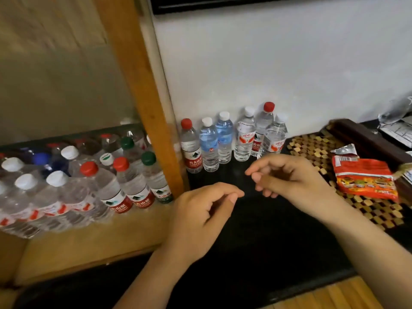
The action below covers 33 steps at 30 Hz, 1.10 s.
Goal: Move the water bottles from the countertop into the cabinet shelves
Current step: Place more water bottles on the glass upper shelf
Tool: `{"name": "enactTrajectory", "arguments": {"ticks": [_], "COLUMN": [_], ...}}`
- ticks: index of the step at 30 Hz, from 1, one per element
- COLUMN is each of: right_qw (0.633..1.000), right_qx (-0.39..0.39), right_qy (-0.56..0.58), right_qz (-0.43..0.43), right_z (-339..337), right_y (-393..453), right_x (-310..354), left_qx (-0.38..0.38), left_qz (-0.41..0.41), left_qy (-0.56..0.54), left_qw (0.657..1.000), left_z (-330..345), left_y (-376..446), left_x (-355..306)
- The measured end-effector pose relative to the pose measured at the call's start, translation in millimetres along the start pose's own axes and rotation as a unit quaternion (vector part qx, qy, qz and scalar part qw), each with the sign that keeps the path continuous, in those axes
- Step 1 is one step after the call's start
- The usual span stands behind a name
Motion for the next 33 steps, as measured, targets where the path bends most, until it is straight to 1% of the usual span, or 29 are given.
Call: {"name": "enactTrajectory", "arguments": {"ticks": [3,5,7,9,11,13,14,15,16,19,21,24,27,31,33], "right_qw": [0.997,0.992,0.985,0.974,0.959,0.946,0.942,0.939,0.937,0.940,0.946,0.950,0.944,0.950,0.954], "right_qx": [-0.035,-0.062,-0.100,-0.150,-0.203,-0.242,-0.257,-0.266,-0.271,-0.257,-0.244,-0.239,-0.251,-0.246,-0.234], "right_qy": [0.005,0.021,0.035,0.048,0.050,0.048,0.041,0.030,0.020,0.028,0.044,0.084,0.089,0.050,0.034], "right_qz": [0.064,0.104,0.134,0.163,0.192,0.208,0.212,0.217,0.221,0.223,0.210,0.185,0.195,0.188,0.182], "right_z": [-25,-39,-52,-65,-77,-88,-93,-98,-102,-107,-107,-103,-102,-104,-106], "right_y": [12,23,35,48,61,72,78,84,91,111,123,137,142,139,138], "right_x": [-57,-94,-128,-158,-182,-199,-205,-210,-215,-227,-234,-243,-253,-264,-266], "left_qx": [-0.019,-0.063,-0.121,-0.195,-0.267,-0.319,-0.339,-0.354,-0.365,-0.385,-0.387,-0.372,-0.360,-0.371,-0.383], "left_qz": [-0.062,-0.125,-0.193,-0.262,-0.339,-0.398,-0.415,-0.420,-0.413,-0.369,-0.355,-0.359,-0.378,-0.358,-0.352], "left_qy": [-0.046,-0.085,-0.122,-0.146,-0.168,-0.170,-0.158,-0.141,-0.122,-0.067,-0.035,-0.017,0.010,0.075,0.075], "left_qw": [0.997,0.987,0.966,0.934,0.886,0.843,0.829,0.823,0.825,0.843,0.850,0.856,0.853,0.854,0.851], "left_z": [40,60,75,83,84,83,82,81,80,72,62,51,52,58,65], "left_y": [21,35,52,70,86,101,108,114,121,144,161,178,180,173,165], "left_x": [24,47,70,94,118,138,145,149,152,161,169,184,194,193,190]}}
Point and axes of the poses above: each hand's wrist, its own y-axis towards the middle knuckle, its own z-axis out of the palm, x = y × z, the point moved 3 cm from there along y, towards the middle knuckle, and after that the axes turned 4 degrees about x, right-handed, at the moved point
